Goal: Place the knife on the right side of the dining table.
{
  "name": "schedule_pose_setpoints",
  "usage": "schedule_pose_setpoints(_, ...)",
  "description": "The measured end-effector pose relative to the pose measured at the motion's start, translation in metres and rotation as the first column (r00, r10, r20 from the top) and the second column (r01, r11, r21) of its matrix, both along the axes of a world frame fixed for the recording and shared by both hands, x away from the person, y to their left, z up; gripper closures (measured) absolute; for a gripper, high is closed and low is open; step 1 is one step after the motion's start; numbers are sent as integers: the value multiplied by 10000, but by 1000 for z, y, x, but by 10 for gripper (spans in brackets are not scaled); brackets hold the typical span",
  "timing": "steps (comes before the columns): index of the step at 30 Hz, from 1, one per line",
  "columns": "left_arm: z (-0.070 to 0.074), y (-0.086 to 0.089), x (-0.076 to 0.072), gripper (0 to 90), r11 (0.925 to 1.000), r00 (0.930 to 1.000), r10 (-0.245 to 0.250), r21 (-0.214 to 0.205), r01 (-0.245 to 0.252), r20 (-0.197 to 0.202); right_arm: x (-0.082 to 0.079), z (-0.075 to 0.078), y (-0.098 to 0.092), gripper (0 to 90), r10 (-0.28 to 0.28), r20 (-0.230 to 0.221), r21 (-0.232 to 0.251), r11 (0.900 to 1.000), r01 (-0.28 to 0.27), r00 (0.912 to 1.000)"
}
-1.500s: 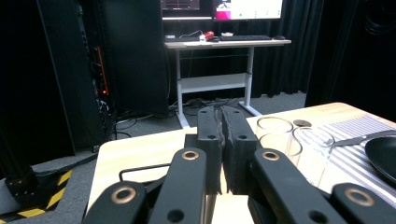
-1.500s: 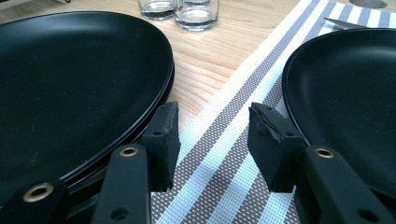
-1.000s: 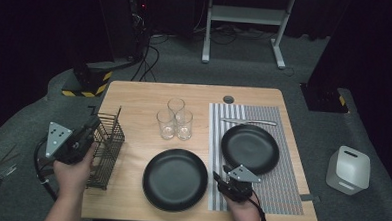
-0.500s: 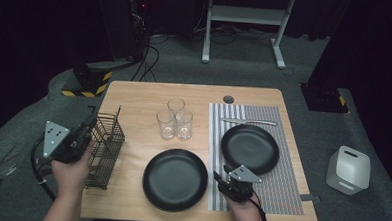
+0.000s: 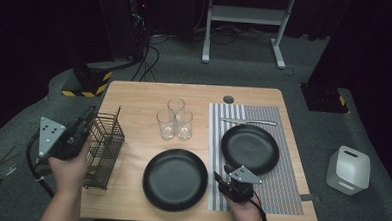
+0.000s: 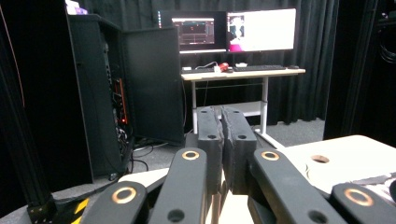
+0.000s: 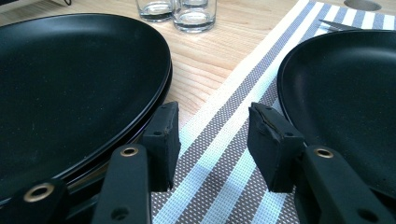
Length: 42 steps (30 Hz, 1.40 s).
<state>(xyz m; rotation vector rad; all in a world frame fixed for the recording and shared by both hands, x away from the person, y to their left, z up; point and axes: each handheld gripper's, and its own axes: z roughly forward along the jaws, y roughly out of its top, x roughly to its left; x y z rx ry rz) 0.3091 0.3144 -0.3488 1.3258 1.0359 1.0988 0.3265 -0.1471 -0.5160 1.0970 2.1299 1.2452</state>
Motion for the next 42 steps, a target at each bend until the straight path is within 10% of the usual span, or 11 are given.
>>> schedule_pose_setpoints(23,27,-14,-11,872,9997,9942,-190,-141,206,1056,-1,0,2,536,97,43,-21,10000,-97,9999)
schedule_pose_setpoints(42,26,-27,-12,871,9979,9938,-584,-213,607,951,-1,0,2,536,106,80,-56,9999,-105,9999)
